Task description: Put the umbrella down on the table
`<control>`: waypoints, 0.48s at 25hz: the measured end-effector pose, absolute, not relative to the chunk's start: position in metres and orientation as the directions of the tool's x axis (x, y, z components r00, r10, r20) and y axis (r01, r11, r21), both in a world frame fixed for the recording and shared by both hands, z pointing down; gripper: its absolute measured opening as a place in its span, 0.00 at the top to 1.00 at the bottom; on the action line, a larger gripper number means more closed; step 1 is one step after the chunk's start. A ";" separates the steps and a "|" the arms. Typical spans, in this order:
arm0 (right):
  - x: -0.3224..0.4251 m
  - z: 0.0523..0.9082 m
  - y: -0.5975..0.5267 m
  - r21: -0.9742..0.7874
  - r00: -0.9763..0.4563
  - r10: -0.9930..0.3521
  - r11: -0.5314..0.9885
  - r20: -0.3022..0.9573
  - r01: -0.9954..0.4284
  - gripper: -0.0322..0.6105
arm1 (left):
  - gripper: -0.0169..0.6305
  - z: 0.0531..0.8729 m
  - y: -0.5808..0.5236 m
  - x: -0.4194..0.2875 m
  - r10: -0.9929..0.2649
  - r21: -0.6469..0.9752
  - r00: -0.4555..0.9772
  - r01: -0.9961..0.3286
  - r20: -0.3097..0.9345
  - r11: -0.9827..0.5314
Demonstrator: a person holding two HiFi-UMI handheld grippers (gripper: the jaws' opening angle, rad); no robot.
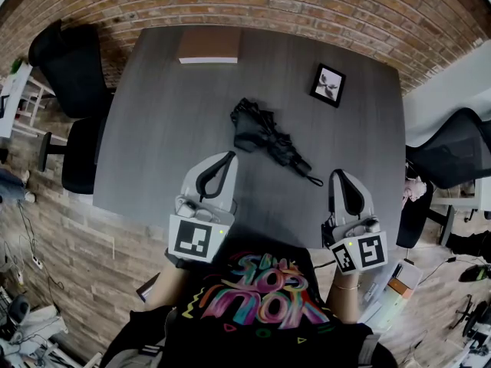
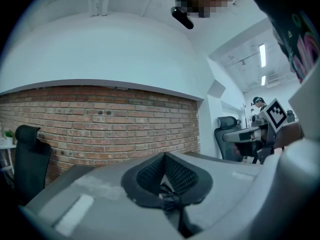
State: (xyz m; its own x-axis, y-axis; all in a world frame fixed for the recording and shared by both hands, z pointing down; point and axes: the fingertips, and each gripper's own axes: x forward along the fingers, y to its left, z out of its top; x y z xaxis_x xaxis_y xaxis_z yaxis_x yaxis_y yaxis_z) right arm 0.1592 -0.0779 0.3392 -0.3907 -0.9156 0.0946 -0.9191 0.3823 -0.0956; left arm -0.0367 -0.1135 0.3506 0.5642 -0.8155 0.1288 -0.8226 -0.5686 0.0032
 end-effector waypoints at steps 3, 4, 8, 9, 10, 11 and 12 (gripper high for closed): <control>0.158 0.339 -0.079 -0.094 -0.395 -0.914 0.387 0.097 -0.917 0.95 | 0.97 0.352 -0.114 -0.037 -0.816 0.008 0.564 -0.823 0.129 -0.568; 0.158 0.339 -0.079 -0.094 -0.396 -0.913 0.388 0.098 -0.917 0.95 | 0.97 0.352 -0.114 -0.037 -0.816 0.009 0.564 -0.823 0.129 -0.568; 0.154 0.340 -0.081 -0.090 -0.405 -0.908 0.397 0.103 -0.913 0.95 | 0.97 0.353 -0.115 -0.037 -0.813 0.011 0.567 -0.821 0.134 -0.571; 0.153 0.339 -0.081 -0.089 -0.408 -0.907 0.400 0.104 -0.912 0.95 | 0.97 0.353 -0.115 -0.037 -0.812 0.011 0.568 -0.820 0.134 -0.572; 0.152 0.339 -0.082 -0.088 -0.410 -0.906 0.402 0.104 -0.911 0.95 | 0.97 0.353 -0.115 -0.038 -0.812 0.013 0.568 -0.820 0.134 -0.572; 0.151 0.339 -0.082 -0.088 -0.412 -0.905 0.404 0.103 -0.910 0.95 | 0.97 0.353 -0.115 -0.038 -0.812 0.015 0.568 -0.821 0.134 -0.571; 0.151 0.339 -0.082 -0.087 -0.413 -0.905 0.405 0.102 -0.910 0.95 | 0.97 0.354 -0.115 -0.038 -0.812 0.016 0.568 -0.821 0.135 -0.571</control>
